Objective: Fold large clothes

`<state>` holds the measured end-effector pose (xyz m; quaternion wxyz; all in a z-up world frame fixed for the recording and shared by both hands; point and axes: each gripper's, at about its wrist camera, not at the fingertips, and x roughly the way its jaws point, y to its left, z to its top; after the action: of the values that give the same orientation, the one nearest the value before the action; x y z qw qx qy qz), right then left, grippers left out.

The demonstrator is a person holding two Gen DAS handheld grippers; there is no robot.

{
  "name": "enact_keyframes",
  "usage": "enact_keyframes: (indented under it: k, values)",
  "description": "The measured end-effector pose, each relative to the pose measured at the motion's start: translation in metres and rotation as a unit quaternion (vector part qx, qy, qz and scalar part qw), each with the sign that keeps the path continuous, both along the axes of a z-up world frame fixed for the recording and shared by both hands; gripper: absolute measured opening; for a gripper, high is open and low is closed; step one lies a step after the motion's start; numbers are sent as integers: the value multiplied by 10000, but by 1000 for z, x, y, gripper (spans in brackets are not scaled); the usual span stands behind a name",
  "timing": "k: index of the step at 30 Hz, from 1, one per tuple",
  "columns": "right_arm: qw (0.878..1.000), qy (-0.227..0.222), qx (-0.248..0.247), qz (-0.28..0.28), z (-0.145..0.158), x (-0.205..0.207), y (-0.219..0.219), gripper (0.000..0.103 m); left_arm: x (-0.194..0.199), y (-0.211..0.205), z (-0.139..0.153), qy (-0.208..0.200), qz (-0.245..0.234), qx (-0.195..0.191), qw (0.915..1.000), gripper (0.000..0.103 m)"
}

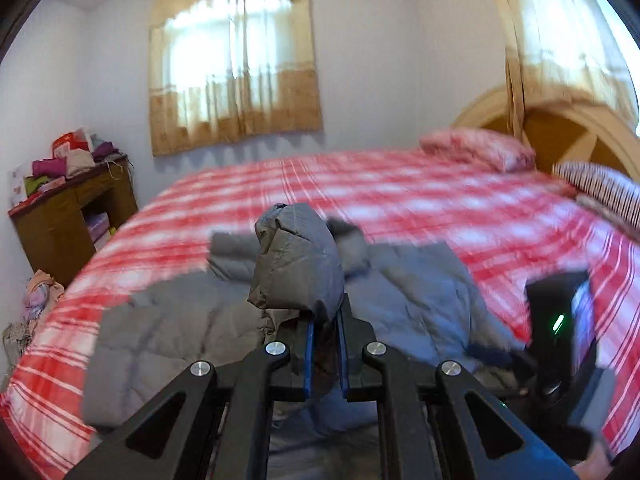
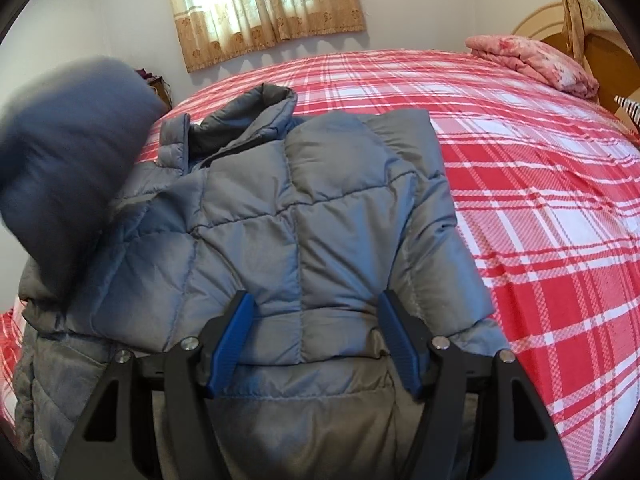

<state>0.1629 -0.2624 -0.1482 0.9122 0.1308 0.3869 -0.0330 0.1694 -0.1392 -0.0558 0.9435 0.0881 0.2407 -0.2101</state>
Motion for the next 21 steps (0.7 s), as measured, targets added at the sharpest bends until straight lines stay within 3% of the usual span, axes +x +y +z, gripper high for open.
enact_keyframes:
  k: [5, 8, 10, 12, 13, 17, 21]
  values:
    - [9998, -69, 196, 12, 1, -1, -3, 70, 10, -3, -36, 938, -81, 14, 9956, 16]
    - [9996, -98, 260, 46, 2, -2, -4, 74, -3, 3, -39, 1119, -126, -114, 9936, 20]
    - [9994, -93, 325, 89, 2, -2, -4, 77, -14, 5, -42, 1108, -174, -81, 9937, 29]
    - [9993, -57, 346, 96, 2, -1, -3, 77, -28, 8, -43, 1088, -115, 88, 9940, 64]
    - [9993, -36, 359, 100, 2, -1, -4, 78, -30, 8, -46, 1081, -85, 156, 9940, 67]
    - [9990, -47, 420, -141, 21, -22, -14, 77, -57, 44, -42, 1051, 81, 171, 9943, 67]
    - [9967, -725, -86, -367, 71, -62, -12, 78, -64, 95, -31, 1015, 559, -175, 9931, 67]
